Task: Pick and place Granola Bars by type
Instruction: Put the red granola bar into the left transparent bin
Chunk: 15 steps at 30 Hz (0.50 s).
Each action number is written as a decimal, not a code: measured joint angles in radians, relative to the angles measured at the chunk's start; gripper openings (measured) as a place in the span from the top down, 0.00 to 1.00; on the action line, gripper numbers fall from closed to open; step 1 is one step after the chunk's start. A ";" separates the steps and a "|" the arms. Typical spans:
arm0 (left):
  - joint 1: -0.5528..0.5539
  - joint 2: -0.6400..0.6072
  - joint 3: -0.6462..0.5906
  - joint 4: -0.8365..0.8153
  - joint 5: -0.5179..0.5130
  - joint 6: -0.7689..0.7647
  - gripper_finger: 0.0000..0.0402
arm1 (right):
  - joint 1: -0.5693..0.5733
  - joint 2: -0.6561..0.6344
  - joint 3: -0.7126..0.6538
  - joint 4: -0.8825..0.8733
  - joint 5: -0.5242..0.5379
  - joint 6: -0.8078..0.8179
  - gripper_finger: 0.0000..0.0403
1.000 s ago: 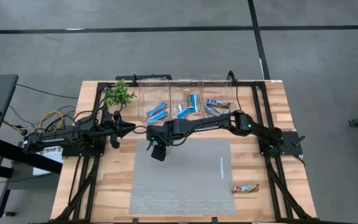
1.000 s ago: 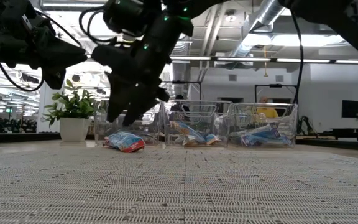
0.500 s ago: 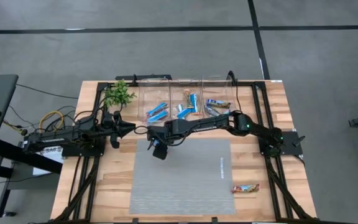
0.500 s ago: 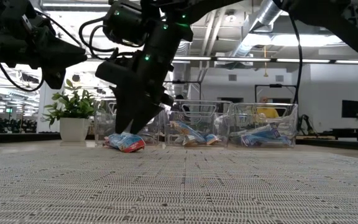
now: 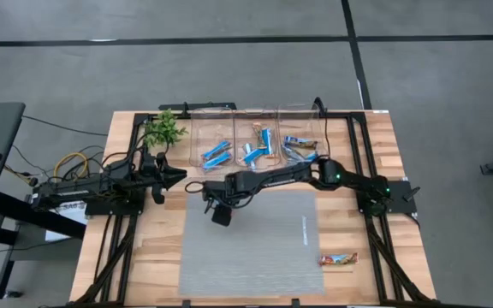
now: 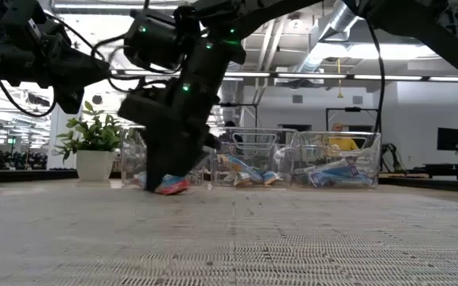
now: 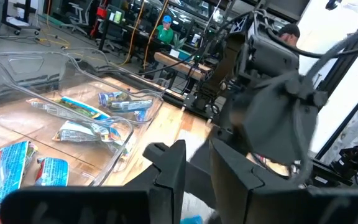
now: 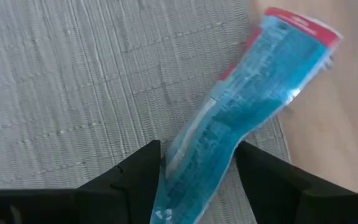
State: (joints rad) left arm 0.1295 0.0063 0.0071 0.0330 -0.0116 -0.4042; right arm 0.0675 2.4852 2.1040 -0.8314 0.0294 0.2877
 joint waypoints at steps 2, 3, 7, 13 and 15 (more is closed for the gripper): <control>0.000 0.000 0.000 0.000 0.000 0.000 0.84 | 0.005 0.006 0.003 0.019 -0.004 -0.001 0.51; 0.000 0.000 0.000 0.000 0.000 0.000 0.84 | 0.006 0.006 0.003 0.012 -0.001 -0.004 0.51; 0.000 0.000 0.000 0.000 0.000 0.000 0.84 | 0.003 0.006 0.003 0.010 0.001 -0.008 0.55; 0.000 0.000 0.000 0.000 0.000 0.000 0.84 | 0.003 0.006 0.003 0.009 0.003 -0.008 0.73; 0.000 0.000 0.000 0.000 0.000 0.000 0.84 | 0.002 0.006 0.003 0.016 0.003 -0.008 0.79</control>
State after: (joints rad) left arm 0.1299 0.0063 0.0067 0.0330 -0.0113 -0.4038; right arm 0.0696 2.4908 2.1071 -0.8158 0.0322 0.2798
